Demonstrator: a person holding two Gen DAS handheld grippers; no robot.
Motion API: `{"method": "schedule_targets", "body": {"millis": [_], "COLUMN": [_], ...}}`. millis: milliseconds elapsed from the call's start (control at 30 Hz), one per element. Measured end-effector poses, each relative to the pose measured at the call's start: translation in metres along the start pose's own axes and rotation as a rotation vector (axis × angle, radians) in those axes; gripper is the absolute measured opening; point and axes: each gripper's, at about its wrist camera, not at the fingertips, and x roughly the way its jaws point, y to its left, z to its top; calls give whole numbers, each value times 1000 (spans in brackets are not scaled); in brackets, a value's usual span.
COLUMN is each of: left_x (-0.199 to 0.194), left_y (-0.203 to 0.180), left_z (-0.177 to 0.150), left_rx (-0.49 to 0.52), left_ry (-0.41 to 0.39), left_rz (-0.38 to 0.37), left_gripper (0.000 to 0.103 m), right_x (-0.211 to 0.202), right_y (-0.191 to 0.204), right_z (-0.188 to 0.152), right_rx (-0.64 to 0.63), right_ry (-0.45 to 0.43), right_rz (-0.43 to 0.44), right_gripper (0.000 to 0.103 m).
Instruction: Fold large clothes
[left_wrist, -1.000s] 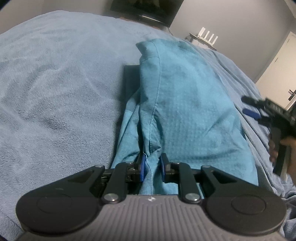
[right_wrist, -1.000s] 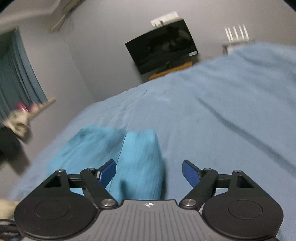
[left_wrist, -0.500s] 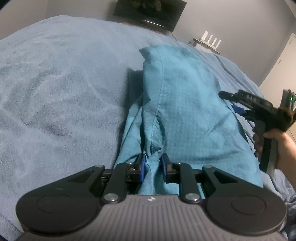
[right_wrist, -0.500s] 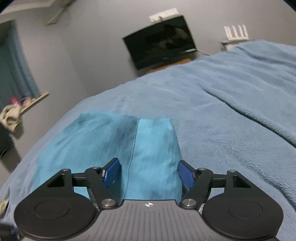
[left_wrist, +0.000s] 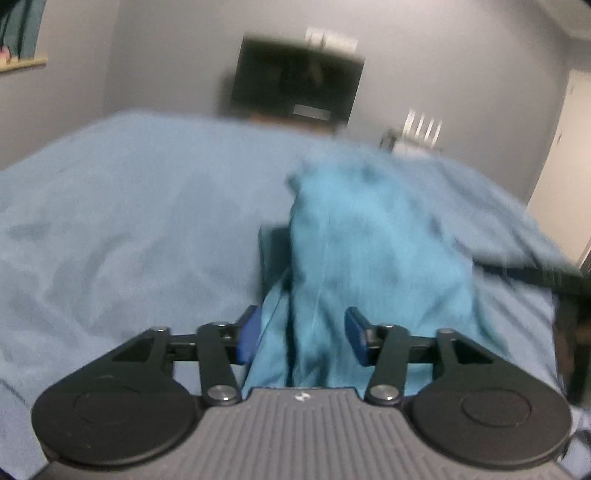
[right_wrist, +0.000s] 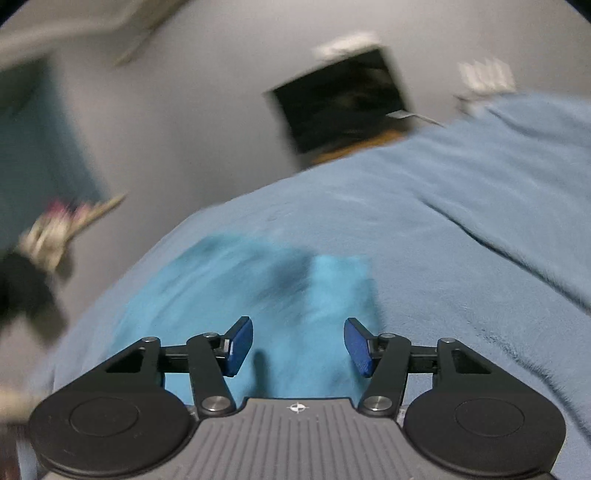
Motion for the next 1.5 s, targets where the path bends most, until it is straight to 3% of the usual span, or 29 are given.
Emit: {"method": "schedule_targets", "body": {"millis": [233,300,367,433,500,533,633,833,1067,1167,1200,1333,1400,1500], "left_x": [-2,15,31,35,33,32,29,37,31,34,36,43,48,54], "left_y": [-36,-52,-54,-45,-32,-27,-17,17,41,53,57,66,65,58], "left_z": [-5,-14,-23,-23,-18,-16,-18,-20,-22,-30,-36,-45,-47,-49], "left_rx": [131,241,303,254,178,164,146,7,-95,-132,-148,-201,-203,-183], "left_ry": [-86,-14,55,74,90,95,123,211,321,401,427,434,438,449], "left_rz": [-128,-57,32,27,56,74,101,19,-105,-187,-208,-268,-311,-316], "left_gripper": [52,52,52,58,60,60,62,67,70,93,97,95,85,82], "right_x": [-55,-61,-66,-62,-50,-44,-14,40,90,108,113,122,121,111], "right_y": [26,31,24,5,-15,-26,-54,-86,-105,-113,-116,-129,-125,-115], "right_z": [-51,-63,-62,-52,-39,-33,-22,-20,-9,-4,-2,0,0,-6], "right_rx": [-232,-294,-258,-130,1,54,232,429,465,463,462,467,462,439], "right_ry": [146,175,159,146,131,133,180,238,269,298,307,298,271,218], "right_rz": [88,85,67,49,59,70,87,245,388,444,465,510,489,454], "right_gripper": [63,64,71,71,79,84,85,97,103,103,103,103,103,95]}}
